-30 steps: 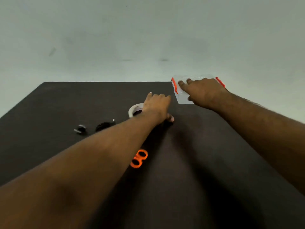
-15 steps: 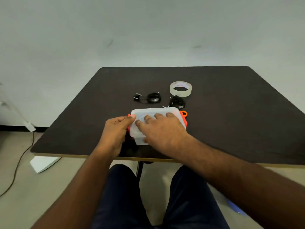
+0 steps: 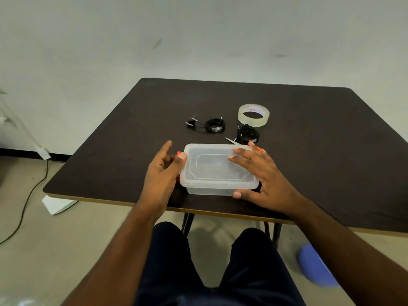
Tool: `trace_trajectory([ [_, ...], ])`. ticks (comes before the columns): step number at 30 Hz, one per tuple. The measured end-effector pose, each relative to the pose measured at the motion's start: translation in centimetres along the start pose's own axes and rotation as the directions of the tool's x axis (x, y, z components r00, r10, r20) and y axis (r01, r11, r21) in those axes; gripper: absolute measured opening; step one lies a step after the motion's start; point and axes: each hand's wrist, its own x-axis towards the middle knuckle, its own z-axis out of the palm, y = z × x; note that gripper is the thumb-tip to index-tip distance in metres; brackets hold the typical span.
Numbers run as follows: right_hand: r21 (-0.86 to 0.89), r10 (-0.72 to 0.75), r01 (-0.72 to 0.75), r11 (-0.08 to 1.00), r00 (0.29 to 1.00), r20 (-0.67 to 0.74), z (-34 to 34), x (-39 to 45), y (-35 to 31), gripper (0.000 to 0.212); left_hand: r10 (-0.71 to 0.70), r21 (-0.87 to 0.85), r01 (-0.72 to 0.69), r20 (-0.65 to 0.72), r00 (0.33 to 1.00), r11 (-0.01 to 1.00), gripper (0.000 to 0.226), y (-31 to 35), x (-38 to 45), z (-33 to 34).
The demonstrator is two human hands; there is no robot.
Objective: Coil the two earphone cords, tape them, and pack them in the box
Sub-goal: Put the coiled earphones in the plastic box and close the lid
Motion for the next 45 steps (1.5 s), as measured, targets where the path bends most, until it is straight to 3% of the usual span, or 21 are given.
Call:
trace_trajectory([
  [5, 0.054, -0.007, 0.008, 0.999, 1.0, -0.029, 0.1, -0.3, 0.0, 0.069, 0.297, 0.34, -0.281, 0.007, 0.955, 0.897, 0.033, -1.5, 0.3, -0.9],
  [8, 0.151, 0.035, -0.023, 0.988, 0.996, -0.081, -0.3, -0.2, -0.5, 0.065, 0.349, 0.376, -0.336, 0.036, 0.937, 0.864, 0.032, -1.5, 0.3, -0.9],
  [11, 0.305, 0.061, 0.013, 0.952, 0.97, -0.234, -1.1, 0.6, -1.7, 0.066, 0.43, 0.313, -0.425, 0.058, 0.901, 0.849, 0.03, 0.4, 0.3, -0.3],
  [13, 0.495, 0.14, 0.068, 0.866, 0.918, -0.371, -2.1, 1.8, -2.5, 0.07, 0.479, 0.238, -0.48, 0.065, 0.875, 0.845, 0.032, 2.6, 0.1, 0.4],
  [15, 0.546, 0.269, 0.096, 0.832, 0.792, -0.548, -3.7, 3.4, -2.6, 0.071, 0.486, 0.239, -0.488, 0.07, 0.871, 0.839, 0.039, 4.8, 0.6, 1.9],
  [18, 0.593, 0.518, -0.042, 0.804, 0.539, -0.664, -6.6, 5.4, -0.5, 0.057, 0.389, 0.353, -0.454, 0.242, 0.889, 0.818, 0.057, 6.8, 2.4, 5.8],
  [21, 0.56, 0.653, -0.339, 0.756, 0.461, -0.601, -8.1, 5.5, 4.5, 0.043, 0.288, 0.482, -0.422, 0.328, 0.9, 0.768, 0.047, 7.6, 4.2, 10.8],
  [23, 0.506, 0.726, -0.527, 0.683, 0.421, -0.543, -8.7, 4.5, 8.0, 0.04, 0.229, 0.693, -0.409, 0.342, 0.911, 0.593, 0.04, 8.0, 5.2, 14.1],
  [26, 0.394, 0.777, -0.699, 0.596, 0.377, -0.504, -9.1, 2.0, 11.5, 0.039, 0.137, 0.823, -0.477, 0.458, 0.878, 0.307, 0.034, 7.5, 6.0, 18.1],
  [28, 0.268, 0.785, -0.785, 0.559, 0.396, -0.477, -9.0, 0.6, 12.7, 0.041, 0.068, 0.841, -0.526, 0.522, 0.851, 0.128, 0.025, 6.3, 6.4, 19.6],
  [30, 0.154, 0.794, -0.841, 0.518, 0.406, -0.453, -8.7, 0.0, 13.5, 0.048, 0.014, 0.823, -0.568, 0.568, 0.823, 0.017, 0.027, 4.9, 7.1, 20.4],
  [34, -0.12, 0.784, -0.912, 0.392, 0.399, -0.475, -8.8, 0.2, 12.9, 0.06, 0.078, 0.818, -0.573, 0.569, 0.819, 0.047, 0.031, 5.1, 8.3, 20.7],
  [36, -0.22, 0.686, -0.862, 0.457, 0.499, -0.529, -8.9, 1.1, 12.0, 0.054, 0.171, 0.814, -0.561, 0.538, 0.826, 0.151, 0.029, 6.3, 9.3, 19.5],
  [39, -0.265, 0.473, -0.606, 0.75, 0.771, -0.426, -8.7, 3.8, 10.4, 0.029, 0.241, 0.812, -0.506, 0.449, 0.86, 0.293, 0.014, 7.8, 11.9, 16.1],
  [40, -0.259, 0.405, -0.499, 0.827, 0.848, -0.342, -8.4, 4.9, 9.7, 0.023, 0.223, 0.831, -0.477, 0.426, 0.877, 0.286, 0.012, 7.9, 12.7, 14.9],
  [42, -0.254, 0.297, -0.333, 0.908, 0.94, -0.169, -7.4, 7.0, 8.1, 0.019, 0.171, 0.885, -0.43, 0.403, 0.899, 0.177, 0.015, 7.5, 13.9, 12.5],
  [45, -0.344, 0.28, -0.269, 0.9, 0.96, -0.018, -5.7, 9.2, 6.7, 0.019, 0.125, 0.909, -0.415, 0.408, 0.904, 0.038, 0.024, 5.8, 14.8, 10.6],
])
